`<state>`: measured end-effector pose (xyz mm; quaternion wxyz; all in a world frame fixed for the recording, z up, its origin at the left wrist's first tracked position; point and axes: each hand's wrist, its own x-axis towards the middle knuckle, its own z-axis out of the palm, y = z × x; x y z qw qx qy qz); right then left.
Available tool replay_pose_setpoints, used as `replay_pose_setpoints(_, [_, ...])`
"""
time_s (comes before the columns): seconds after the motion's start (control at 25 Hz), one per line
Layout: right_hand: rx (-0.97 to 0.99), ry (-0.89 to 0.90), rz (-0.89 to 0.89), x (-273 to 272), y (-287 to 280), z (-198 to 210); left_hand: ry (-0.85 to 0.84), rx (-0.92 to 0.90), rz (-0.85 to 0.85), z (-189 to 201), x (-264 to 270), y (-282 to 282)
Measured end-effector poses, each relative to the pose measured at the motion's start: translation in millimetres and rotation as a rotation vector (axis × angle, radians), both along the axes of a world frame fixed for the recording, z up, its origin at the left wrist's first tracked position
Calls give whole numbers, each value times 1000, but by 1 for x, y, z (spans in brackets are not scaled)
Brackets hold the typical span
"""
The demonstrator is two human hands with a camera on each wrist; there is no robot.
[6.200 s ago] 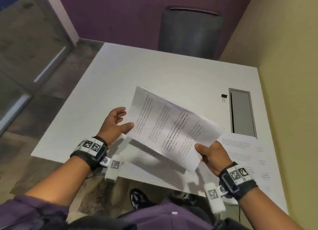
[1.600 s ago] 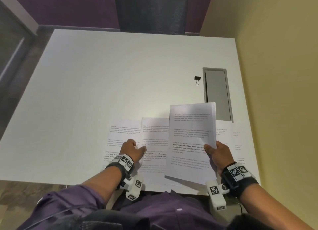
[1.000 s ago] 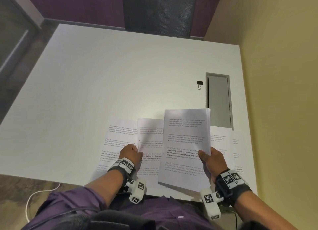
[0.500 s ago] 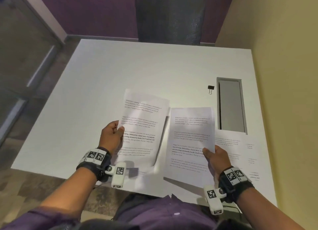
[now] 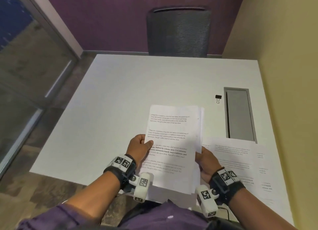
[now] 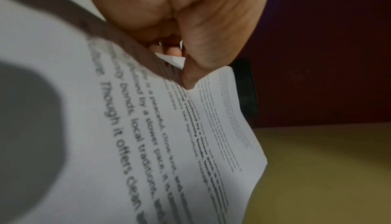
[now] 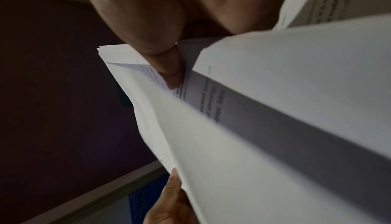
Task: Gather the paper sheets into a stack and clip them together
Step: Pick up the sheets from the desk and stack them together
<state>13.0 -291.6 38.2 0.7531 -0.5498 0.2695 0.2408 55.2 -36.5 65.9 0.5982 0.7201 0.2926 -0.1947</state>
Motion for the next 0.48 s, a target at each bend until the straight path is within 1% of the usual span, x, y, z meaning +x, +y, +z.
replay_pose_setpoints(0.08, [110, 7, -17, -4, 0, 1, -33, 68, -40, -1, -5, -4])
replay_pose_setpoints(0.16, [184, -14, 7, -8, 1, 3, -48, 97, -70, -1, -10, -9])
replay_pose_setpoints(0.32, [253, -46, 42, -14, 6, 5, -46, 53, -117, 2, -19, -14])
replay_pose_setpoints(0.48, [285, -58, 59, -12, 10, 8, -23, -8, -102, 3, -20, -7])
